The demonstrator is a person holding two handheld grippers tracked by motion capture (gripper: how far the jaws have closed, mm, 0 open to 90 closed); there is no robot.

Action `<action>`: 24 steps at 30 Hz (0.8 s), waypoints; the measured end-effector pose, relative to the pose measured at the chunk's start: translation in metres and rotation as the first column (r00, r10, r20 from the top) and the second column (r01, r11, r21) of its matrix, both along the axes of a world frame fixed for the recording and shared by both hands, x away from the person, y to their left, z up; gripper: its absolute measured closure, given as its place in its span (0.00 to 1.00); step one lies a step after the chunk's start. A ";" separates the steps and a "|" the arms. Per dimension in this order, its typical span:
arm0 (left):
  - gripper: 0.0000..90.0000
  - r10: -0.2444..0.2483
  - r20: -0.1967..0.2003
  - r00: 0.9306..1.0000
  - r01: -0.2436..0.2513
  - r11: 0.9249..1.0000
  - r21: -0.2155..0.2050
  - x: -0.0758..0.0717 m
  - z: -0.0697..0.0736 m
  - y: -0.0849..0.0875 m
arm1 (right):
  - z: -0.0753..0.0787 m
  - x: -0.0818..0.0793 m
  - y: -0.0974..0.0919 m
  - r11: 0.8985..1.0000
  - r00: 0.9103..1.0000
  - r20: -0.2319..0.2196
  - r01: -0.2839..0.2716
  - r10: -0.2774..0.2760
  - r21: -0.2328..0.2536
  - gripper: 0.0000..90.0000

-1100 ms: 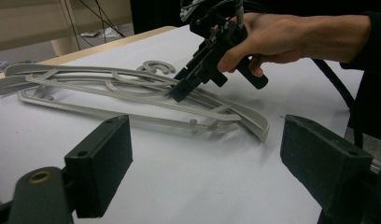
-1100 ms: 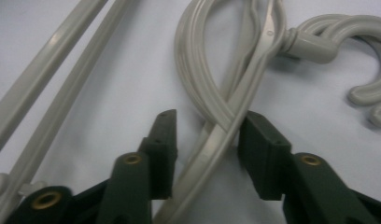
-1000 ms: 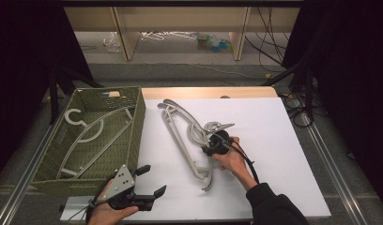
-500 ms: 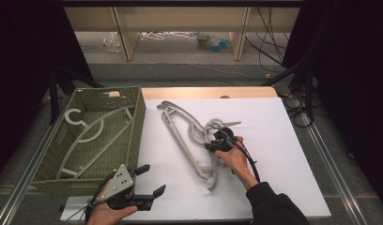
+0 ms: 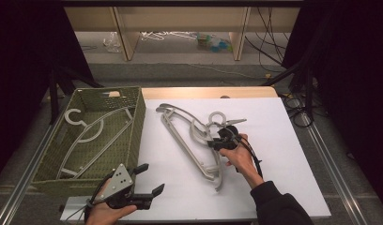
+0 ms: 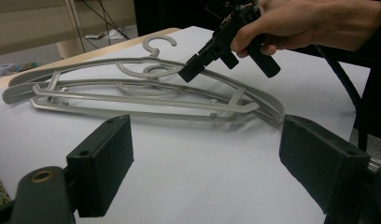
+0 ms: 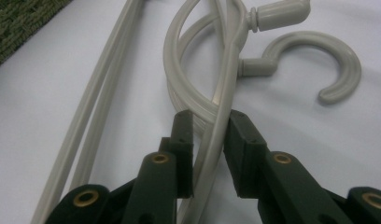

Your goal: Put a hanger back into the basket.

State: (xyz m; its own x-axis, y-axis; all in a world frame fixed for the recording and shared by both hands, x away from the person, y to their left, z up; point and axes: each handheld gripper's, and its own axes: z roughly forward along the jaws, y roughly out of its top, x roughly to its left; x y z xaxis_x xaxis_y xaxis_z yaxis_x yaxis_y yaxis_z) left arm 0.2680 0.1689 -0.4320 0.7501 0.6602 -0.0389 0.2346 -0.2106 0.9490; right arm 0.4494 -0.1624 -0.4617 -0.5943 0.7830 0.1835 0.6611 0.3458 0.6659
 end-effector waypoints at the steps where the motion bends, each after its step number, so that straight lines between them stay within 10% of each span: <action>1: 0.19 -0.001 0.000 1.000 0.001 1.000 0.004 0.000 0.000 0.000 | 0.001 0.000 0.000 1.000 1.000 0.012 -0.014 0.014 0.000 0.83; 9: 0.19 -0.010 0.012 1.000 0.010 1.000 0.017 0.001 0.000 0.001 | 0.015 -0.004 0.008 0.996 0.993 0.072 -0.094 0.094 -0.007 0.87; 24: 0.20 0.004 0.011 1.000 -0.004 1.000 0.007 -0.001 0.001 0.001 | 0.046 -0.031 -0.006 0.987 0.986 0.047 -0.160 0.159 0.031 0.91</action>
State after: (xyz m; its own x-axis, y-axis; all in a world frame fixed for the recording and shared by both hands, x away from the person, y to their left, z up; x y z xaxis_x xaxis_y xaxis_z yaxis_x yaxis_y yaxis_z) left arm 0.2674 0.1700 -0.4315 0.7475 0.6637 -0.0263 0.2256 -0.2164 0.9499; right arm 0.4181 -0.1685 -0.4162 -0.7193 0.6712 0.1792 0.5687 0.4207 0.7069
